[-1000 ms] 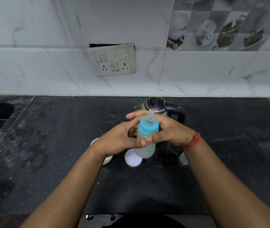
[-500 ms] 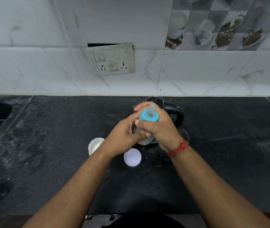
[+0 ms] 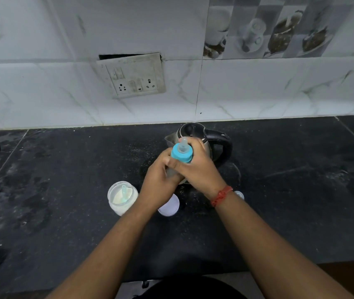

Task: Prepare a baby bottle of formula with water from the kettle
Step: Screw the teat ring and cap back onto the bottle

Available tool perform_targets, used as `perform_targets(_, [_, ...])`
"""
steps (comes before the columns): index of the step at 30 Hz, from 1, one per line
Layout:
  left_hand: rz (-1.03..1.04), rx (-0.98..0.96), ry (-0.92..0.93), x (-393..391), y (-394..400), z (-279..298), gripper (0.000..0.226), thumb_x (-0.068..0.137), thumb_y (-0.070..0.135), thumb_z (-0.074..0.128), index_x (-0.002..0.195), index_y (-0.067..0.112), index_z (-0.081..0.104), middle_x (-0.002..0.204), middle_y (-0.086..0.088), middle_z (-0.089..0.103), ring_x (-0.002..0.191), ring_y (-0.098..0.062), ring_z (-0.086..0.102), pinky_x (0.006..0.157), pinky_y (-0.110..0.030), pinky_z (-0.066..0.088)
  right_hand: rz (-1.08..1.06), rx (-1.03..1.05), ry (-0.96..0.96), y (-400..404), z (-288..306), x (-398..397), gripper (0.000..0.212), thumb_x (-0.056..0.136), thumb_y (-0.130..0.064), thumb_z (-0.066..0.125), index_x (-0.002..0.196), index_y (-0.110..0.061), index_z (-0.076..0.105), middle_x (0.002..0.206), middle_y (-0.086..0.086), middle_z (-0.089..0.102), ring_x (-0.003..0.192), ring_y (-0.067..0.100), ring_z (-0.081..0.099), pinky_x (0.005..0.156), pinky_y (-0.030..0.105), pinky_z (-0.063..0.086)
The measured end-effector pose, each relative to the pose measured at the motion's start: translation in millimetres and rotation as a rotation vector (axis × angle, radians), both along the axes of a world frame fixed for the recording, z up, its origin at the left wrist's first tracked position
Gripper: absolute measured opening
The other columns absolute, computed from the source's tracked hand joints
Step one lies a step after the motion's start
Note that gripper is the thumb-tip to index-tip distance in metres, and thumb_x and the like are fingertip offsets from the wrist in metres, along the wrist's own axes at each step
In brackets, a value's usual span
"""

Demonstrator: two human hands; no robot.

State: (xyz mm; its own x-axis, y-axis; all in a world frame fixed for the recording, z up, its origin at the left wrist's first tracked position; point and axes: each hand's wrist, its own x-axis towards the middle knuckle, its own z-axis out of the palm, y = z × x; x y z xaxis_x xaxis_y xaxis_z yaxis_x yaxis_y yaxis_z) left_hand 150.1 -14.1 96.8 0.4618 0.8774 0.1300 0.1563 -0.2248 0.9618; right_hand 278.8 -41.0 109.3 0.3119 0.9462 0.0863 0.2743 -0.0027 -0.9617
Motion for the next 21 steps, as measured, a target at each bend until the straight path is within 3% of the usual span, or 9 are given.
perform_targets(3, [-0.017,-0.056,0.031,-3.4,1.2,-18.6,0.047,0.09,0.01,0.077,0.127,0.03,0.057,0.115,0.016,0.07,0.108,0.0,0.066,0.089,-0.019,0.051,0.03,-0.072,-0.011,-12.7,-16.6,16.6,0.075,0.078,-0.064,0.071,0.137,-0.023,0.049,0.138,-0.005,0.049,0.125,0.007,0.053,0.097,0.018,0.048])
perform_targets(7, [0.013,-0.116,0.08,-3.5,0.1,-43.4,0.048,0.087,0.018,0.081,0.12,0.038,0.053,0.119,0.009,0.067,0.109,-0.005,0.065,0.096,-0.031,0.053,0.034,-0.144,-0.03,-33.0,-34.8,39.0,0.065,0.09,-0.063,0.042,0.136,-0.02,0.055,0.136,-0.004,0.05,0.113,-0.01,0.052,0.087,0.004,0.042])
perform_targets(10, [-0.001,-0.161,0.115,-2.9,-3.2,-55.1,0.051,0.086,0.021,0.083,0.126,0.032,0.053,0.122,0.008,0.067,0.112,-0.006,0.064,0.098,-0.034,0.052,-0.059,-0.191,-0.185,-40.4,-63.4,58.2,0.043,0.095,-0.054,0.057,0.121,-0.02,0.064,0.123,-0.005,0.057,0.11,0.001,0.057,0.098,0.028,0.049])
perform_targets(12, [-0.01,-0.175,0.129,-2.1,-5.3,-58.9,0.052,0.086,0.02,0.083,0.127,0.03,0.052,0.122,0.008,0.066,0.113,-0.006,0.063,0.098,-0.032,0.051,-0.119,-0.252,-0.42,-44.6,-82.5,74.2,0.036,0.092,-0.046,0.067,0.116,-0.02,0.066,0.12,-0.003,0.059,0.116,0.013,0.054,0.101,0.036,0.048])
perform_targets(16, [-0.024,-0.188,0.154,1.3,-10.0,-60.7,0.051,0.086,0.017,0.082,0.126,0.028,0.052,0.121,0.01,0.065,0.11,0.0,0.062,0.091,-0.021,0.049,-0.094,-0.593,-0.809,-60.6,-101.5,102.4,0.05,0.088,-0.048,0.069,0.131,-0.024,0.056,0.137,0.003,0.048,0.13,0.029,0.04,0.106,0.047,0.042])
perform_targets(18, [-0.031,-0.2,0.164,3.7,-11.1,-60.6,0.051,0.086,0.017,0.082,0.125,0.029,0.052,0.12,0.012,0.064,0.106,0.006,0.061,0.085,-0.011,0.047,-0.058,-0.781,-0.88,-66.9,-110.4,111.3,0.056,0.09,-0.044,0.067,0.139,-0.024,0.048,0.142,0.006,0.042,0.131,0.033,0.04,0.105,0.051,0.043])
perform_targets(21, [-0.047,-0.196,0.174,7.3,-11.7,-60.4,0.049,0.086,0.017,0.082,0.122,0.03,0.052,0.117,0.011,0.064,0.099,0.014,0.06,0.077,-0.003,0.045,-0.01,-0.834,-0.847,-72.5,-121.9,119.4,0.045,0.098,-0.024,0.054,0.142,-0.021,0.046,0.141,0.011,0.042,0.126,0.035,0.045,0.101,0.047,0.046])
